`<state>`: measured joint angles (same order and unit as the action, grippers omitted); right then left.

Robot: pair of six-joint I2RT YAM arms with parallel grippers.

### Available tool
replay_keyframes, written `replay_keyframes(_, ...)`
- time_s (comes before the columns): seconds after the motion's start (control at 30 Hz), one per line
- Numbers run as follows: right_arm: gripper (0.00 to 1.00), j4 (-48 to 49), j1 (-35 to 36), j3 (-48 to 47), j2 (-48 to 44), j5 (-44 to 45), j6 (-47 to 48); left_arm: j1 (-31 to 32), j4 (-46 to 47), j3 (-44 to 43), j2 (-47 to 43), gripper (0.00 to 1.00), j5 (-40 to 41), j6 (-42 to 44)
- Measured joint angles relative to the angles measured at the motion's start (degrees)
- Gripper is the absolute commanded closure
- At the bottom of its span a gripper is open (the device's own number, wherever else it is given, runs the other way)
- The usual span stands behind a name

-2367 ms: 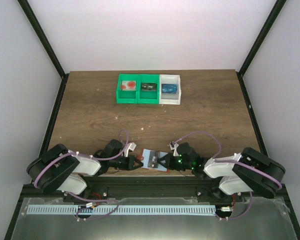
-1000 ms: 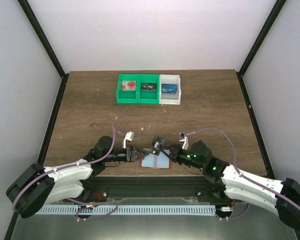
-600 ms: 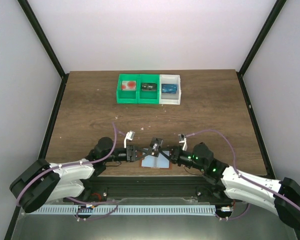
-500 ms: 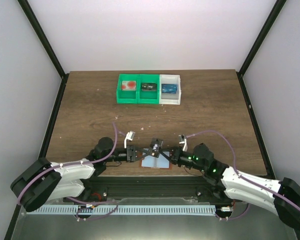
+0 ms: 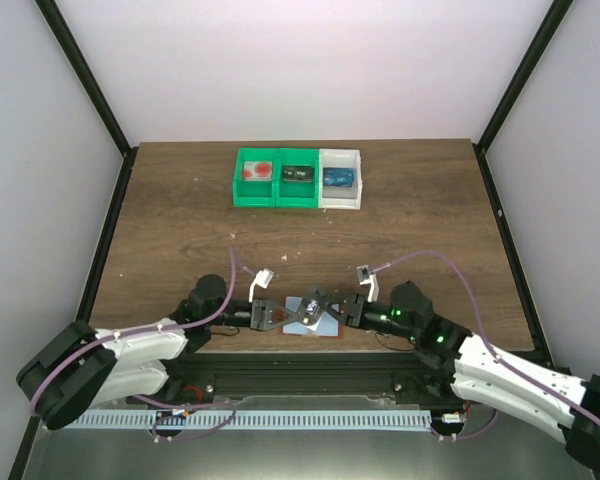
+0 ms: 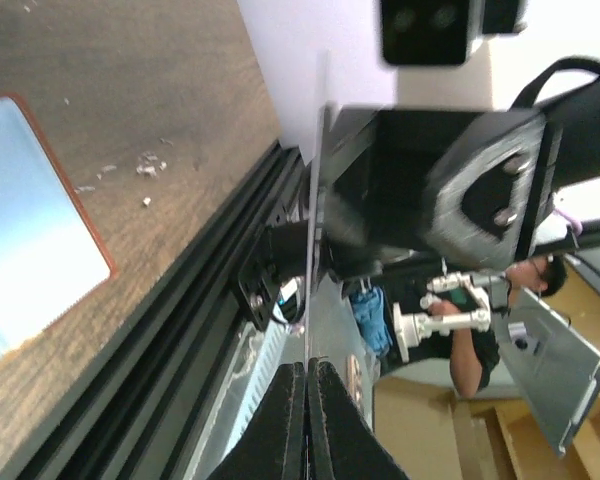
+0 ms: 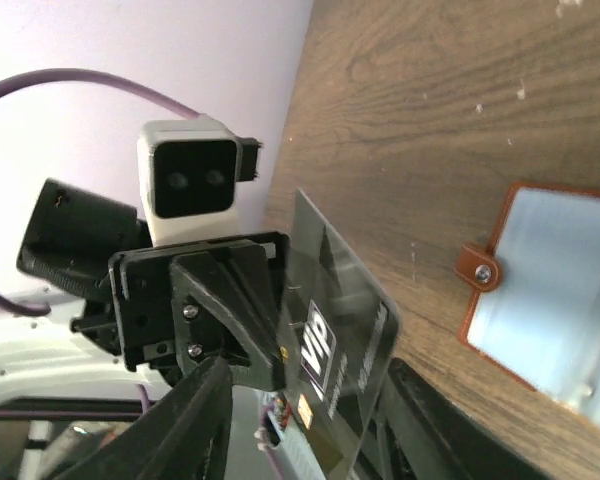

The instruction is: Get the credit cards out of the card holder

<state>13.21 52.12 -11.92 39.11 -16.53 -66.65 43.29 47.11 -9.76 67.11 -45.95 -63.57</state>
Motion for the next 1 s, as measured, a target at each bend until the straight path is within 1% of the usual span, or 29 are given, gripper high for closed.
replay_keyframes(0.1,0.57,-10.7,0.0,-5.8,-4.5,0.4,6.4,0.0,-6.4,-1.1,-3.7,1.00,-2.6,4.0)
replay_keyframes(0.2,0.59,-20.7,0.0,-11.1,-8.0,0.6,12.3,0.0,-13.1,-3.1,-8.3,1.00,-4.8,7.8)
replay_keyframes(0.3,0.61,-29.0,0.0,-15.7,-9.3,0.1,17.0,0.0,-18.4,-4.6,-11.9,1.00,-7.8,11.1)
replay_keyframes(0.4,0.62,-35.8,0.0,-19.6,-8.9,-1.1,20.6,0.1,-21.7,-4.7,-13.0,1.00,-10.2,12.9)
replay_keyframes(0.5,0.64,-41.1,-0.1,-22.6,-8.1,-2.9,23.6,0.8,-21.9,-3.9,-13.0,1.00,-12.8,12.5)
replay_keyframes(0.6,0.65,-44.9,-0.1,-25.0,-6.0,-4.4,25.9,1.4,-22.2,-3.7,-13.0,1.00,-14.6,12.4)
replay_keyframes(0.77,0.64,-47.8,-0.1,-26.2,-2.7,-7.0,28.7,1.4,-22.6,-3.7,-13.2,1.00,-16.3,12.6)
replay_keyframes(0.93,0.64,-47.4,-0.3,-26.2,0.8,-11.0,30.1,1.4,-22.4,-3.7,-12.9,1.00,-16.6,12.6)
replay_keyframes(1.0,0.66,-46.1,-0.3,-26.2,2.2,-12.9,30.2,1.4,-22.3,-3.7,-12.9,1.00,-16.8,12.6)
